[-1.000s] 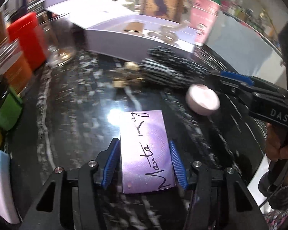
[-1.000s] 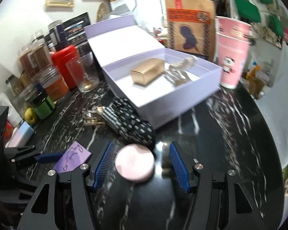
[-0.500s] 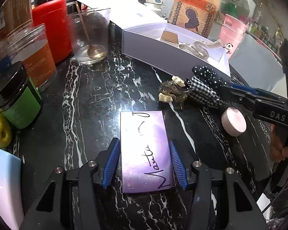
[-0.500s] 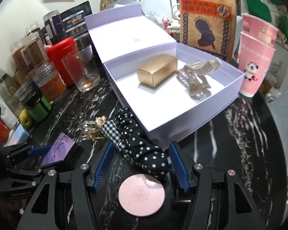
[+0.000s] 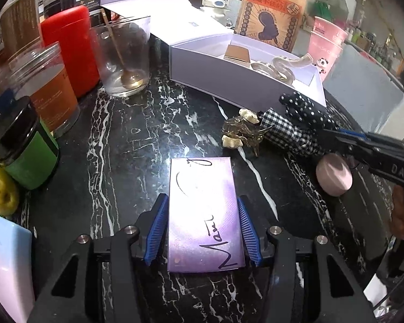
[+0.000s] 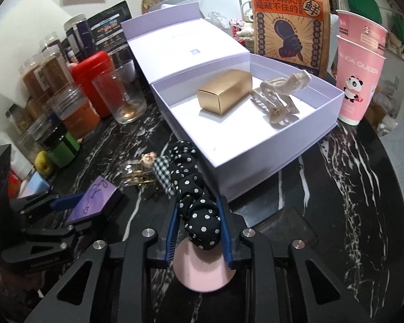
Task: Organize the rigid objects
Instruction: 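Grasp the black polka-dot scrunchie with the right tool while the left tool holds the card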
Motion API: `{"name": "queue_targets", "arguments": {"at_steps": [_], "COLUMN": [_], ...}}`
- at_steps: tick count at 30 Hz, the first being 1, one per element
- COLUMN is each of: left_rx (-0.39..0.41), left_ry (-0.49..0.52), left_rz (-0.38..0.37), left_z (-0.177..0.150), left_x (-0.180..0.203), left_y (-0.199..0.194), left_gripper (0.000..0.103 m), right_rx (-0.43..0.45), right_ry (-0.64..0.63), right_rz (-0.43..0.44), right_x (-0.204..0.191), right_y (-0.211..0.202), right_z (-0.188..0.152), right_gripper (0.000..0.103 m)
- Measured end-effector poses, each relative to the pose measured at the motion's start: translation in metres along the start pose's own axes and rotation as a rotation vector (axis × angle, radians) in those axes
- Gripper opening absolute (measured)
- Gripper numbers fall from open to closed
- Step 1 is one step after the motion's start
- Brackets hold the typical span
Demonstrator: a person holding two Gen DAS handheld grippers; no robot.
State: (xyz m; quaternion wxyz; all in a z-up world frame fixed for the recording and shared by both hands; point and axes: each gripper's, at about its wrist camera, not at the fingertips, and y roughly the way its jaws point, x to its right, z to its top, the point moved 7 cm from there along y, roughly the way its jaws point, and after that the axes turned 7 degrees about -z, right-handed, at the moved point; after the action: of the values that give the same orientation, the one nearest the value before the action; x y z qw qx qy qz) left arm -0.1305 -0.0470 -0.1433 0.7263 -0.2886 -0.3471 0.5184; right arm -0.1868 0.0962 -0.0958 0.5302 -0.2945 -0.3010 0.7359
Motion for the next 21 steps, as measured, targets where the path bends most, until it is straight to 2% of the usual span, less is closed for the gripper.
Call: {"name": "queue_targets", "arguments": {"at_steps": [8,21], "left_rx": [0.009,0.022], "left_ry": [-0.010,0.008], "left_rz": [-0.006,0.002], "left_z": [-0.001,-0.005], "left_x": [0.003,0.017], "left_y": [-0.009,-0.028], "left_gripper": [0.051,0.051], "right_rx": [0.030,0.071], "right_ry": [0.003,0.029], "right_rz": [0.031,0.061], "right_x": [-0.005,-0.010], "right_y": [-0.015,-0.046], "right_z": [-0.007,-0.025], "right_gripper": [0.018,0.017]}}
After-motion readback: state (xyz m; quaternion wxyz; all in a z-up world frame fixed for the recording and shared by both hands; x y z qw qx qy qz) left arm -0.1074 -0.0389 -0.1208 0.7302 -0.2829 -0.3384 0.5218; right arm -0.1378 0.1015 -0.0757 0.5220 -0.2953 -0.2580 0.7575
